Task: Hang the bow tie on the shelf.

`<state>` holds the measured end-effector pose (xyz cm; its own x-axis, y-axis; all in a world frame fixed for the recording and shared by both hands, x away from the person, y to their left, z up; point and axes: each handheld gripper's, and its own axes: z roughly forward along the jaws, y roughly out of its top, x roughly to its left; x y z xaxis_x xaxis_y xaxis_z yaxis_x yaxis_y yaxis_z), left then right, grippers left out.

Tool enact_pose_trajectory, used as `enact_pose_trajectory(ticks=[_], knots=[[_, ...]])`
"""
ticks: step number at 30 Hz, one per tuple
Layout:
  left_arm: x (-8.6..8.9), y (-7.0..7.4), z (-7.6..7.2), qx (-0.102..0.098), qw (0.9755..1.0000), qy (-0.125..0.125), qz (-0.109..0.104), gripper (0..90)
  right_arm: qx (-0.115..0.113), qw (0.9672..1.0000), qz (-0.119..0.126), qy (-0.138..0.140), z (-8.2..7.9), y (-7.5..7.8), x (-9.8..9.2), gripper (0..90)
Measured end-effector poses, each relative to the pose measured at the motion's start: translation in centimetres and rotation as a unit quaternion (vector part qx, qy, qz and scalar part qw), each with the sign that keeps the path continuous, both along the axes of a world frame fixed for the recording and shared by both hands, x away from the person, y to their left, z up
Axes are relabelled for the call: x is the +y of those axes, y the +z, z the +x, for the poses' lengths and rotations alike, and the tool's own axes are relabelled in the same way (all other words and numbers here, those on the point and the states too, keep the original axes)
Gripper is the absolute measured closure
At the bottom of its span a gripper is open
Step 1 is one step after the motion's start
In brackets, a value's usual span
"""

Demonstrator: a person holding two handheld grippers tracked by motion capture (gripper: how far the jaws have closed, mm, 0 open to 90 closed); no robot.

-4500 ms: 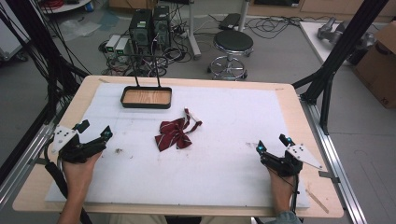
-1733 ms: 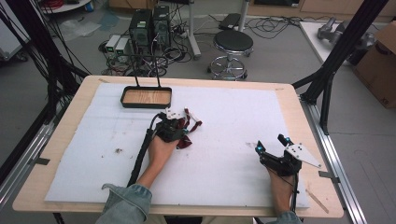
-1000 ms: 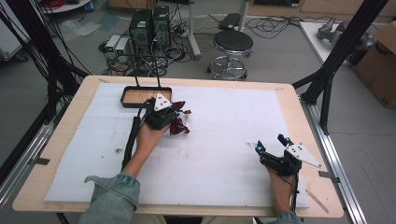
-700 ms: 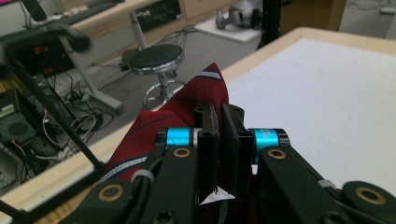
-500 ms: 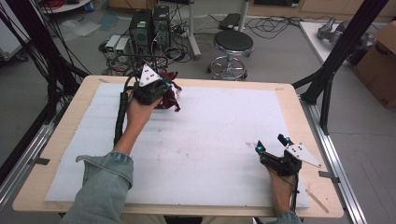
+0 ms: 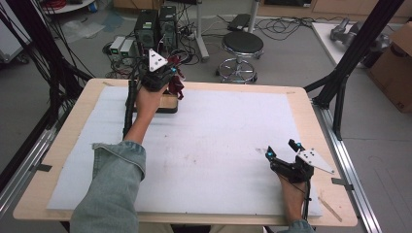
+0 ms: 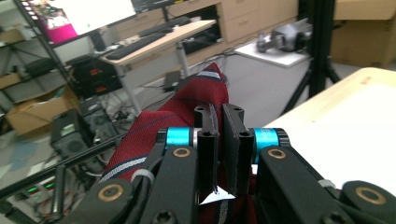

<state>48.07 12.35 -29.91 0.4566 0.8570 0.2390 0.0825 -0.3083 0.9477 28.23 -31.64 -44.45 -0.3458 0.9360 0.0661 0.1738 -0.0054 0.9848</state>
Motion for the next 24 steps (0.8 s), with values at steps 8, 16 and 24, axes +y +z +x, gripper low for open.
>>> enact_pose_trajectory(ticks=[8,16,24], knots=[[-0.4,-0.3,0.8,0.011,0.9982,0.058,0.012,84.2,0.001,1.0000,0.001,0.004,0.0,0.0,0.0,11.3],[-1.0,-0.6,0.9,0.018,0.9939,0.104,0.032,84.1,0.002,1.0000,0.001,0.005,0.0,0.0,0.0,11.3],[-1.4,-1.1,1.1,0.021,0.9894,0.138,0.039,83.9,0.001,1.0000,0.002,0.006,0.1,-0.1,0.0,11.3]])
